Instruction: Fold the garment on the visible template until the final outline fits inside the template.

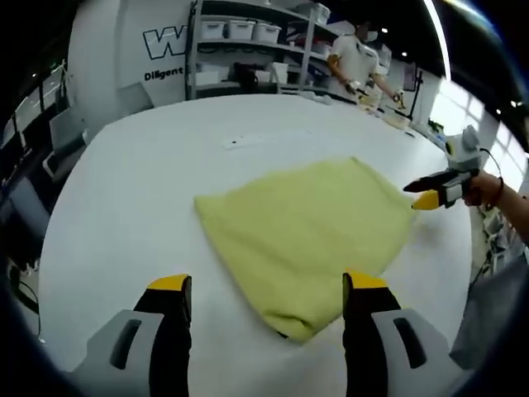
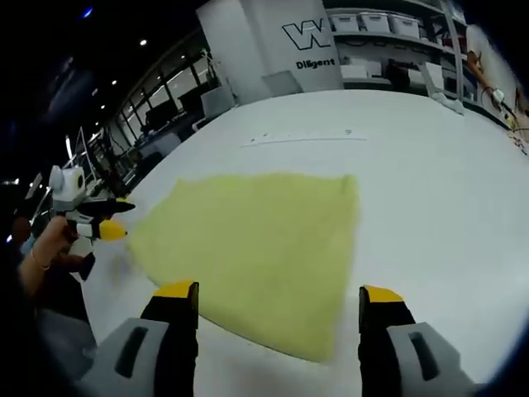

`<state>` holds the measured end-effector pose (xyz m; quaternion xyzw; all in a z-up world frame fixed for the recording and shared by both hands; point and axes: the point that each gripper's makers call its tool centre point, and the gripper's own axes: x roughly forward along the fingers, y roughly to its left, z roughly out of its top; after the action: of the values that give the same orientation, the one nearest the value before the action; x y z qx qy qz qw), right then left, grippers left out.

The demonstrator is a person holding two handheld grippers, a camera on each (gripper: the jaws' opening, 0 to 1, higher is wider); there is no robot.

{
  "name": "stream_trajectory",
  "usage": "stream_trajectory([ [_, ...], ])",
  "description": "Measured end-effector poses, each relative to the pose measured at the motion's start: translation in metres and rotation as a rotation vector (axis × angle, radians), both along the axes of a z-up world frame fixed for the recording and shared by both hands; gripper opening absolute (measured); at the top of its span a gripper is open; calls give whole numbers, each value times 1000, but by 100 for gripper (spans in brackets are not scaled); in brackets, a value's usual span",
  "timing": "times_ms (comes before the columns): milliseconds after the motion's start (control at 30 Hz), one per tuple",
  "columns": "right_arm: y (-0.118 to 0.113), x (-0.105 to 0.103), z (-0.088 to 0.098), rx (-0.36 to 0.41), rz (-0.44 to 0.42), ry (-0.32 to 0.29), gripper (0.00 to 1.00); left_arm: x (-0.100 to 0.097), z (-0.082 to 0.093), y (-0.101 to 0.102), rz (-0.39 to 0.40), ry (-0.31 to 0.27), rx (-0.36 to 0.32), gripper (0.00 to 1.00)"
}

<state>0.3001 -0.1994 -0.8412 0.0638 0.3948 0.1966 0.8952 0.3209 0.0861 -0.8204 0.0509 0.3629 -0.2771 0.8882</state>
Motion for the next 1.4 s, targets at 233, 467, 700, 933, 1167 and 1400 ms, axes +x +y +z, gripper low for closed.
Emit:
stream_trajectory([
  [233,-2,-9,-3,-5,10,2,78,-16,-7,2,-22,12,2,69],
  [467,-5,-19,-4,1,2,4,73,-27,-14,2,-30,35,-17,59],
  [700,-10,-27,-9,-16,12,0,60,-34,-21,3,-18,72,-44,44],
  [933,-17,-31,-12,-34,-7,2,48,-38,-32,5,-14,105,-63,23],
  [1167,-22,-35,-11,-36,-18,-2,33,-44,-36,2,-12,117,-110,9],
  [1400,-33,-34,-13,-40,-60,-3,5,-45,-37,2,-16,118,-103,3],
])
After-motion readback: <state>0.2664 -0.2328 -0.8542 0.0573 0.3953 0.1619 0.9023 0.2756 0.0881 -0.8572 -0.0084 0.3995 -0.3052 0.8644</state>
